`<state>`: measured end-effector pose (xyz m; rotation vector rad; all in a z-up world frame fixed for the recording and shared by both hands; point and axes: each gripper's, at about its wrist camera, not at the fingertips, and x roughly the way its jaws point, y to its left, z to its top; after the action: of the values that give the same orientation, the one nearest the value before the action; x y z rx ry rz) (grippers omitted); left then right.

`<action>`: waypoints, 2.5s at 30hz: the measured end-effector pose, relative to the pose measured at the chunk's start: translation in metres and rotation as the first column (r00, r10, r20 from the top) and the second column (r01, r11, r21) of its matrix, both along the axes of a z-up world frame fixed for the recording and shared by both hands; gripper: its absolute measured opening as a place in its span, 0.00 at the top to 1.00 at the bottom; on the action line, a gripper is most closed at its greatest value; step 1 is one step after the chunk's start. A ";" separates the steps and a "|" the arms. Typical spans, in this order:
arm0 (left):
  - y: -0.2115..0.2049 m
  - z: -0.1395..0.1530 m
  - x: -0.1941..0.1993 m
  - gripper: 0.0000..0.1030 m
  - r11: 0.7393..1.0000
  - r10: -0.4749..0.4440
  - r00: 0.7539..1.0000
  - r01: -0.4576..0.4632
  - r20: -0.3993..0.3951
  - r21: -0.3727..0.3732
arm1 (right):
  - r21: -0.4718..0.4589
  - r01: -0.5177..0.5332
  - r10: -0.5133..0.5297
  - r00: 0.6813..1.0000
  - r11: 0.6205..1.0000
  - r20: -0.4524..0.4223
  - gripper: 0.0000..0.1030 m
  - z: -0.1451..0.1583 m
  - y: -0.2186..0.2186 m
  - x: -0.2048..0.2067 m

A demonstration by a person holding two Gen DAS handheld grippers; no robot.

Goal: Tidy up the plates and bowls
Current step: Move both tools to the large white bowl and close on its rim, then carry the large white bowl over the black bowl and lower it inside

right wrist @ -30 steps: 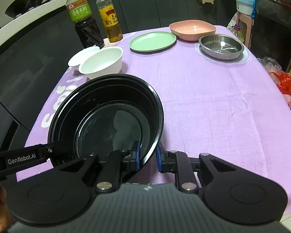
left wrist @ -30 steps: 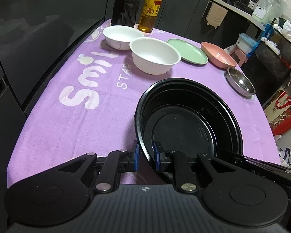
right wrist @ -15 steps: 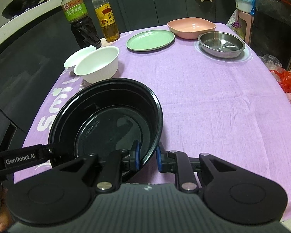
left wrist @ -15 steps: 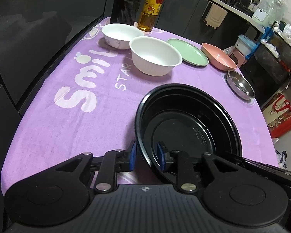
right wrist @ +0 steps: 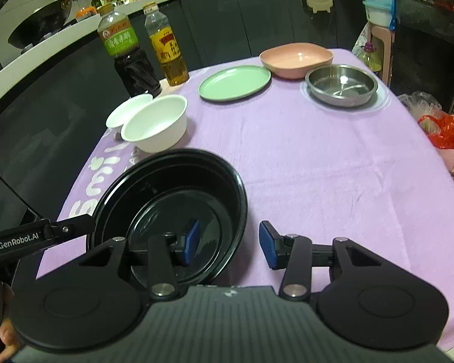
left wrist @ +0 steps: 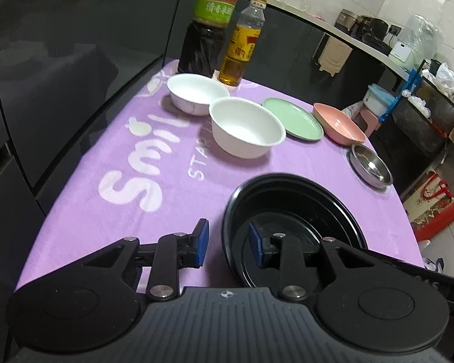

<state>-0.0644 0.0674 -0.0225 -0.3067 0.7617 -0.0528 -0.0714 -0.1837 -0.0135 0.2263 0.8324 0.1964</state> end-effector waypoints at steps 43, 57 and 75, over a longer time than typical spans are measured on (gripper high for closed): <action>0.023 0.000 0.157 0.74 0.990 0.140 0.986 -0.138 -0.088 0.028 | -0.101 -0.253 0.254 0.967 0.962 -0.007 0.56 0.027 0.053 0.171; 0.018 -0.025 0.187 0.74 0.995 0.103 0.983 -0.099 -0.151 0.034 | -0.059 -0.307 0.300 0.949 0.950 -0.097 0.61 0.001 0.070 0.209; -0.004 0.017 0.139 0.91 0.998 0.008 1.000 -0.006 -0.030 0.064 | -0.050 -0.298 0.297 0.955 0.953 -0.027 0.88 0.030 0.056 0.167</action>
<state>0.0747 0.0633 -0.0059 -0.2495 0.7907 -0.0170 0.0955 -0.1275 0.0163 0.0509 0.8875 0.4545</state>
